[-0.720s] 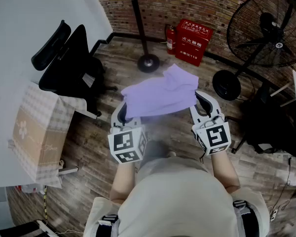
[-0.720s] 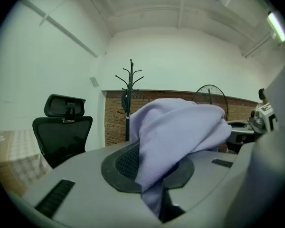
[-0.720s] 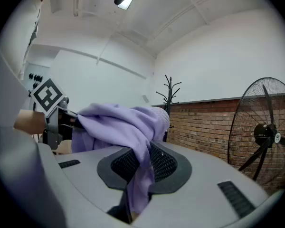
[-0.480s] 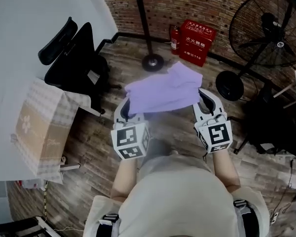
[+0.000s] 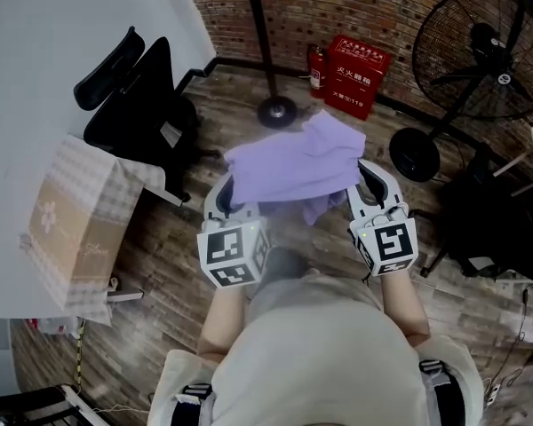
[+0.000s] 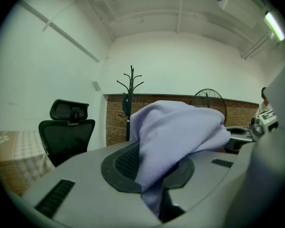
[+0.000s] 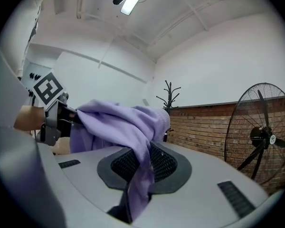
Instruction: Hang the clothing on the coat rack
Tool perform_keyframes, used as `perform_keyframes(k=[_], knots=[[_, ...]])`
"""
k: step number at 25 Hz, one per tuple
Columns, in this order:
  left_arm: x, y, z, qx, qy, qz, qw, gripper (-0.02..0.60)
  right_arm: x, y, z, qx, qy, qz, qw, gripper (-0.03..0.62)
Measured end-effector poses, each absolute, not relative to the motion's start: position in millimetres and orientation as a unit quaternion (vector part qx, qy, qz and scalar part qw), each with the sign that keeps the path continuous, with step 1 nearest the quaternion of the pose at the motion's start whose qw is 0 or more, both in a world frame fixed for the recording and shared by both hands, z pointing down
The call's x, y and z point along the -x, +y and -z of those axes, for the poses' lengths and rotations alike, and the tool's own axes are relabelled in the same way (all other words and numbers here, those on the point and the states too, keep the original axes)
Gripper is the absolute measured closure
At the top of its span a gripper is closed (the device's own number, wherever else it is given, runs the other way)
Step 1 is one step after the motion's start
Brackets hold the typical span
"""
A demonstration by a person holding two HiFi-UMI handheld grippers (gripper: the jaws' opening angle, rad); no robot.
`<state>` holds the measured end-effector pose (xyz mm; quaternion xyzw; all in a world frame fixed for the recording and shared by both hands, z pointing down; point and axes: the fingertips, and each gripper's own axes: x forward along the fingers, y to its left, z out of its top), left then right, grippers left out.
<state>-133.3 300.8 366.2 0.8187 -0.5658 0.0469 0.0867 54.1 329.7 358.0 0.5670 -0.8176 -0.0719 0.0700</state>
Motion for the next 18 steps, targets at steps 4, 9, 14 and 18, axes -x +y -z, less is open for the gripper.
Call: perform_keyframes(k=[4, 9, 14, 18], knots=[[134.8, 301.4, -367.5, -0.816, -0.568, -0.046, 0.094, 0.538, -51.5, 328.9, -359.7, -0.556, -0.826, 0.061, 0.068, 0.546], [138.0, 295.9, -366.3, -0.813, -0.572, -0.049, 0.094, 0.538, -47.7, 320.4, -362.4, -0.550, -0.831, 0.056, 0.068, 0.546], [142.3, 277.4, -370.4, -0.811, -0.575, -0.054, 0.096, 0.538, -43.7, 300.1, -367.1, -0.548, -0.832, 0.052, 0.071, 0.546], [141.2, 252.5, -376.4, -0.812, -0.571, -0.060, 0.100, 0.538, -44.9, 275.1, -369.5, -0.549, -0.831, 0.052, 0.076, 0.546]])
